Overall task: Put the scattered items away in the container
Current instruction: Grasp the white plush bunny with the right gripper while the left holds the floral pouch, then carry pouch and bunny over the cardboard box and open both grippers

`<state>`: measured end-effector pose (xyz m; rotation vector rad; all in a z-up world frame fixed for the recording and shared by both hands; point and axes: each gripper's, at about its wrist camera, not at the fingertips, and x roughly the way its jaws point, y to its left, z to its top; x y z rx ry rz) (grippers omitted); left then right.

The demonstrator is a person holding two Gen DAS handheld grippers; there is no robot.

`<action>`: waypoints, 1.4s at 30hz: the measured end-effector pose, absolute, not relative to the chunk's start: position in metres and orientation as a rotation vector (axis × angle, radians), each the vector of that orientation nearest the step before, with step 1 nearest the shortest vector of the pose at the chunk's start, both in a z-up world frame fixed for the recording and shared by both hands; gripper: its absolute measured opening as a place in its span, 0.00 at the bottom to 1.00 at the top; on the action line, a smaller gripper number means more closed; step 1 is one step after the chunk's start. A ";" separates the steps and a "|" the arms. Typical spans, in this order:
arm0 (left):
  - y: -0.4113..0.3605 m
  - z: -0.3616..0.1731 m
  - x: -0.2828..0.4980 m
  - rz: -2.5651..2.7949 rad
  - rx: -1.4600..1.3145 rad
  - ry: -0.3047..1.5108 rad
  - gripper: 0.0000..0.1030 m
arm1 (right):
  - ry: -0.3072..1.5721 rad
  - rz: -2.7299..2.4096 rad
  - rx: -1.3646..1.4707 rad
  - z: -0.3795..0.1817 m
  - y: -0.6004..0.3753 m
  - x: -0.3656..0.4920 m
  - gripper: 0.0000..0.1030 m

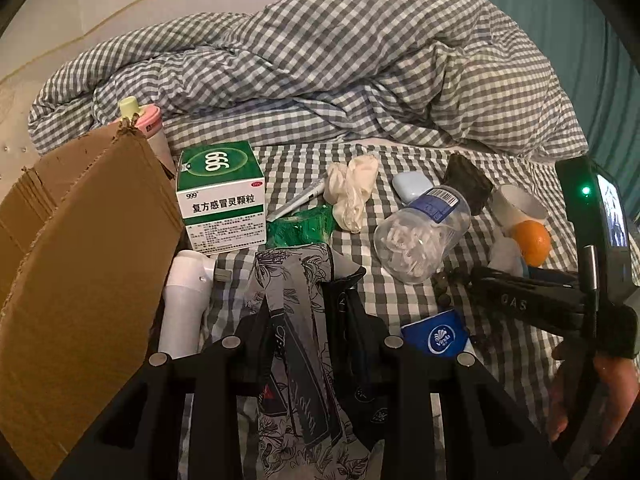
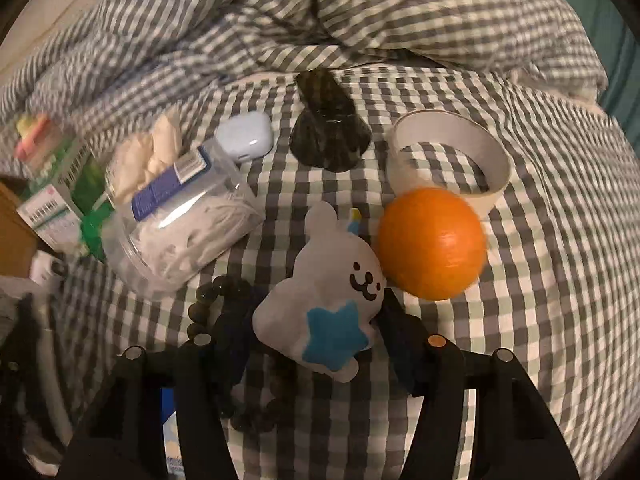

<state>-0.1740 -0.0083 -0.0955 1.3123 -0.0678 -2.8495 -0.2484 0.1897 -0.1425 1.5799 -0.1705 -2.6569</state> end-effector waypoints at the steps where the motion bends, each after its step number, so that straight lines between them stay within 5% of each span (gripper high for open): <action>1: -0.008 -0.096 -0.174 -2.850 1.315 -0.069 0.31 | -0.184 -2.662 1.569 -0.139 0.192 -0.244 0.56; 15: 0.013 -0.031 -0.130 -2.941 1.154 -0.091 0.31 | -0.115 -2.778 1.289 -0.014 0.203 -0.133 0.56; 42: 0.005 0.029 -0.030 -2.985 1.058 -0.103 0.32 | -0.034 -2.828 1.183 0.043 0.181 -0.027 0.56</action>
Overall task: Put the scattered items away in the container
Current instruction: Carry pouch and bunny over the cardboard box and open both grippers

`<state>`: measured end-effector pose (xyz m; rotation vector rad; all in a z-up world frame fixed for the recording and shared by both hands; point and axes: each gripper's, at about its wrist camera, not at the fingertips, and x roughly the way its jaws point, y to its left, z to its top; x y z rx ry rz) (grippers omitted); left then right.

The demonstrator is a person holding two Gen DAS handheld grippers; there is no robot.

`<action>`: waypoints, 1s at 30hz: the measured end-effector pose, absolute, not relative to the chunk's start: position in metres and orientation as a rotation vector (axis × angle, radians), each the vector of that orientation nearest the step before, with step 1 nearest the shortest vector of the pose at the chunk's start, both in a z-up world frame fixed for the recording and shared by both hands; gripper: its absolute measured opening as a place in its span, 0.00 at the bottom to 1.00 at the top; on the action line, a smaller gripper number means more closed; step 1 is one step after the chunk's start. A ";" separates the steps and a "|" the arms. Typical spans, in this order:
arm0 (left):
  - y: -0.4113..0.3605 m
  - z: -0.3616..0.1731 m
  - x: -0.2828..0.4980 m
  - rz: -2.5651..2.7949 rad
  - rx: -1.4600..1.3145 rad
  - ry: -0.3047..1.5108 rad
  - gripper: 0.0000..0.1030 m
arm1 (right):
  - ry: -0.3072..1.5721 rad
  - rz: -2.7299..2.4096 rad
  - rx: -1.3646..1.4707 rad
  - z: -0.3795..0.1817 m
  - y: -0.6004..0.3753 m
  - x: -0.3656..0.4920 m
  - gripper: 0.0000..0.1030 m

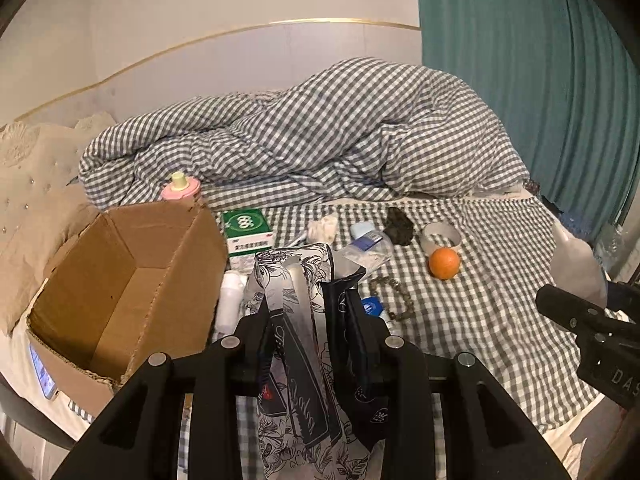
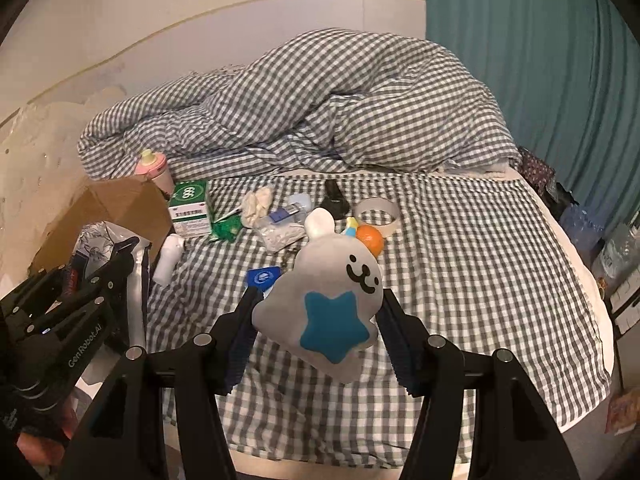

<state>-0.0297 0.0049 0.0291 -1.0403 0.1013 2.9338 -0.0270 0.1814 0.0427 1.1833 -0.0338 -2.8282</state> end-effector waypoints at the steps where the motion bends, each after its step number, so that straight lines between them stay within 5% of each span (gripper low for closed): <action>1: 0.002 0.029 -0.029 2.935 -1.044 0.098 0.32 | -0.027 -2.819 1.187 0.042 0.176 -0.028 0.56; 13: -0.122 0.058 -0.058 3.114 -1.093 0.016 0.32 | 0.125 -2.596 1.080 0.065 0.026 -0.093 0.56; 22: -0.228 0.010 -0.100 3.146 -1.326 -0.123 0.35 | 0.163 -2.345 1.095 0.044 -0.111 -0.175 0.56; 25: -0.246 -0.004 -0.107 3.183 -1.381 -0.144 0.61 | 0.159 -2.281 1.131 0.023 -0.136 -0.195 0.65; 26: -0.252 -0.008 -0.107 3.184 -1.397 -0.155 0.81 | 0.154 -2.293 1.151 0.018 -0.142 -0.200 0.83; 27: -0.257 -0.011 -0.108 3.196 -1.402 -0.154 0.94 | 0.147 -2.328 1.165 0.016 -0.144 -0.204 0.91; 30: -0.262 -0.015 -0.109 3.214 -1.400 -0.149 0.95 | 0.134 -2.358 1.161 0.014 -0.139 -0.206 0.91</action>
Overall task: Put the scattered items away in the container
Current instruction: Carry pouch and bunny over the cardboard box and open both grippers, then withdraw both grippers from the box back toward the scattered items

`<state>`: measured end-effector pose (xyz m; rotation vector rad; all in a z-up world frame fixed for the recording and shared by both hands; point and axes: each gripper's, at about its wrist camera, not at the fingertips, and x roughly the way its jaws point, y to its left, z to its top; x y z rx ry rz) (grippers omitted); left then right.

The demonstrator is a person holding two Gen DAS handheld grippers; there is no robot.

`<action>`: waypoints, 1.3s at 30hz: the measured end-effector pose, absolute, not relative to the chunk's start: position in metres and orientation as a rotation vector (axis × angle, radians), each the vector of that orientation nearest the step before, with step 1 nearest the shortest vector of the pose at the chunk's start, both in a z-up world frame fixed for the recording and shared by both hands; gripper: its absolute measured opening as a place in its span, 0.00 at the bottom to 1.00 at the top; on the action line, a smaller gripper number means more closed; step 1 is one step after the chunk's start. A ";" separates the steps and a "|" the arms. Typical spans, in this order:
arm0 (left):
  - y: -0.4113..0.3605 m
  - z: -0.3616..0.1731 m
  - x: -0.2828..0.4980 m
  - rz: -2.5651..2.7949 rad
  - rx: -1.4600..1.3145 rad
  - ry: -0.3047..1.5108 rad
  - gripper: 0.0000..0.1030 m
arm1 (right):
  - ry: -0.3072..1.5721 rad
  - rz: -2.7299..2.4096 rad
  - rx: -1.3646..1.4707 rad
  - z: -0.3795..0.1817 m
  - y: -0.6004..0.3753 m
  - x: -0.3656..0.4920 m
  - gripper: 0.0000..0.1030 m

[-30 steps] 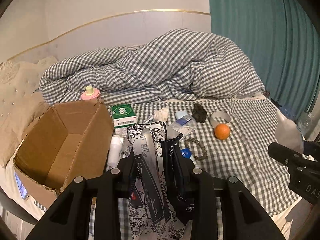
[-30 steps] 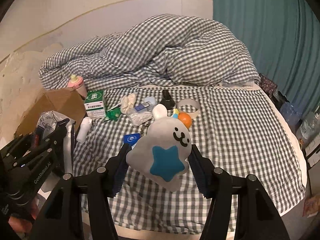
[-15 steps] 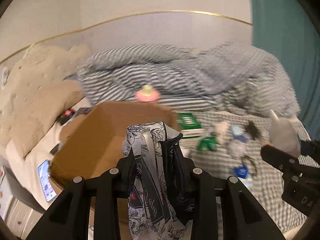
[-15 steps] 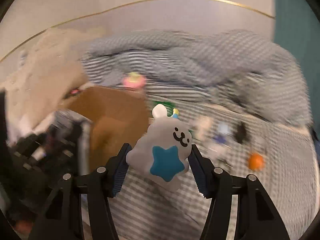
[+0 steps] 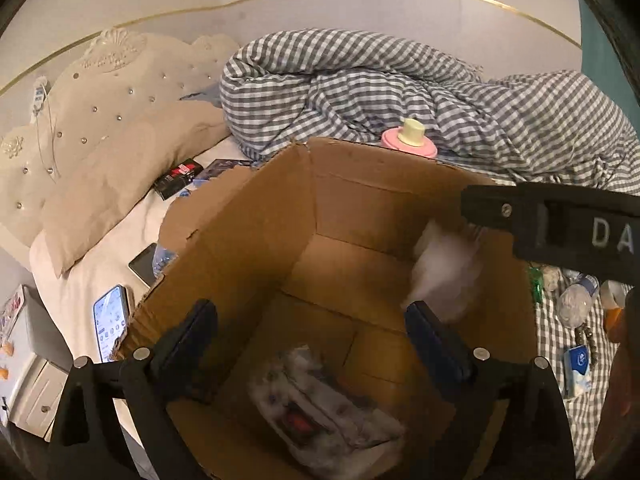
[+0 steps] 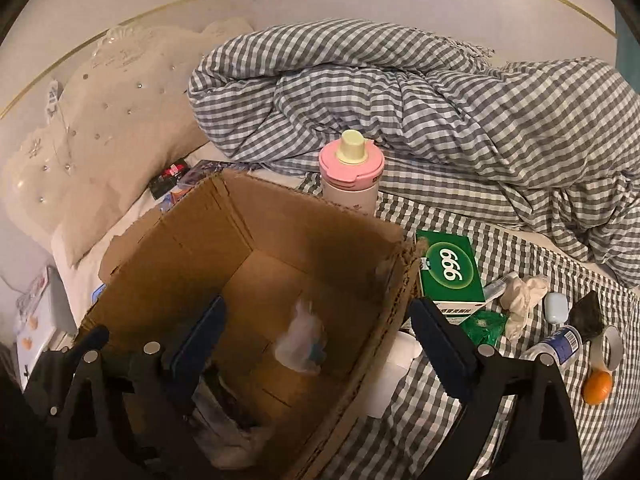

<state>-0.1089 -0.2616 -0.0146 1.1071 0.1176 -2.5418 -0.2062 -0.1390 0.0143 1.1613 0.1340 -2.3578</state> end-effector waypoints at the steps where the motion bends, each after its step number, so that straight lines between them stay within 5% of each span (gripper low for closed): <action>1: -0.264 -0.017 -0.109 -2.542 1.110 0.130 0.95 | 0.123 -2.357 1.163 0.014 -0.135 -0.205 0.91; 17: -0.135 0.037 -0.069 -2.766 1.005 0.051 0.97 | 0.078 -2.767 1.032 0.083 0.103 -0.107 0.92; 26: -0.023 0.006 -0.050 -2.906 1.093 0.009 1.00 | -0.071 -2.850 1.189 0.035 0.228 -0.059 0.92; 39: 0.047 -0.066 -0.104 -2.875 1.310 -0.118 1.00 | -0.086 -2.803 1.321 -0.020 0.252 -0.111 0.92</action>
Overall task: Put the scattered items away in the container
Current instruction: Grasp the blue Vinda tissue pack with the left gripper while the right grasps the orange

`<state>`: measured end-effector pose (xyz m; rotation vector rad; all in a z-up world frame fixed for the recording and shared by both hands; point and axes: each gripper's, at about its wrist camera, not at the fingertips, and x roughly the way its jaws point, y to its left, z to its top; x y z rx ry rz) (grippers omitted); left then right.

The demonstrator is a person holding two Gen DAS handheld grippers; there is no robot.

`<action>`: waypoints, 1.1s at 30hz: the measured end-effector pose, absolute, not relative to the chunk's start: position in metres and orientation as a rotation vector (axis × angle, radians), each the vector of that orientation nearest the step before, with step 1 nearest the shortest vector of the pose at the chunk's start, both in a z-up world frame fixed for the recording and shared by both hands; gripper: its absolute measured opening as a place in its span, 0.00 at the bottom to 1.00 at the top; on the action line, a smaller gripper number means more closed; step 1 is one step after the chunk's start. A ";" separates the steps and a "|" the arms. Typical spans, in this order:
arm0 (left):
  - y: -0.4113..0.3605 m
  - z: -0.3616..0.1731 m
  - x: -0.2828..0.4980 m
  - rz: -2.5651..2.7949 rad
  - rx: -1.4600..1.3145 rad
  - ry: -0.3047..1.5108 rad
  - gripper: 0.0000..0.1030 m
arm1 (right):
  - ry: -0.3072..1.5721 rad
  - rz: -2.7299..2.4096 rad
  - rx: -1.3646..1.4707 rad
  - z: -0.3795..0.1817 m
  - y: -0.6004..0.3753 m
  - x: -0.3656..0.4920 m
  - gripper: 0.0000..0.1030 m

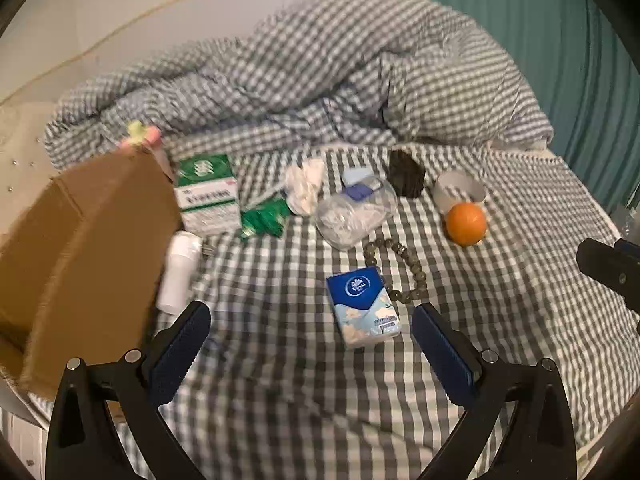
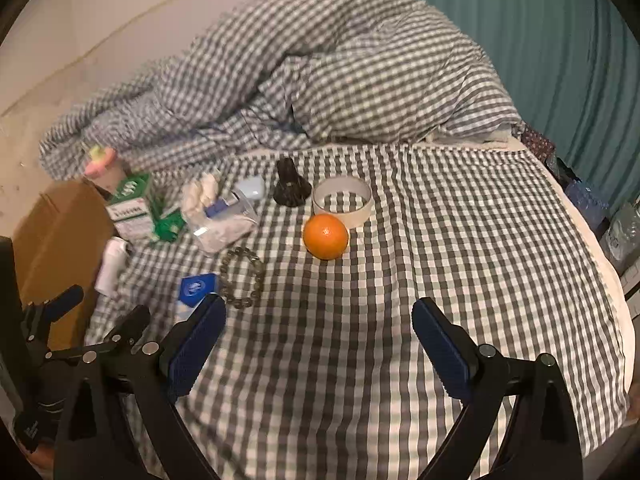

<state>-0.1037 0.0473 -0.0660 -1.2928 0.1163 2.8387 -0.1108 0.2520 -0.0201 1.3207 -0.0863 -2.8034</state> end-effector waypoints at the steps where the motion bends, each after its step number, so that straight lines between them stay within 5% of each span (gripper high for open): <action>1: 0.050 -0.073 -0.111 2.830 -1.312 0.121 1.00 | -0.077 -2.795 1.343 -0.027 0.251 -0.119 0.92; 19: 0.081 -0.156 -0.177 2.693 -1.495 0.116 1.00 | -0.090 -2.739 1.469 -0.080 0.269 -0.185 0.92; 20: 0.080 -0.159 -0.179 2.680 -1.500 0.106 0.93 | -0.091 -2.734 1.471 -0.082 0.268 -0.186 0.92; 22: 0.079 -0.161 -0.181 2.630 -1.492 0.052 0.59 | -0.087 -2.731 1.484 -0.084 0.267 -0.188 0.92; 23: 0.077 -0.158 -0.180 2.622 -1.476 0.029 0.54 | -0.087 -2.727 1.485 -0.085 0.266 -0.189 0.92; 33: 0.068 -0.119 -0.170 2.719 -1.400 0.099 0.52 | -0.096 -2.689 1.488 -0.099 0.253 -0.215 0.92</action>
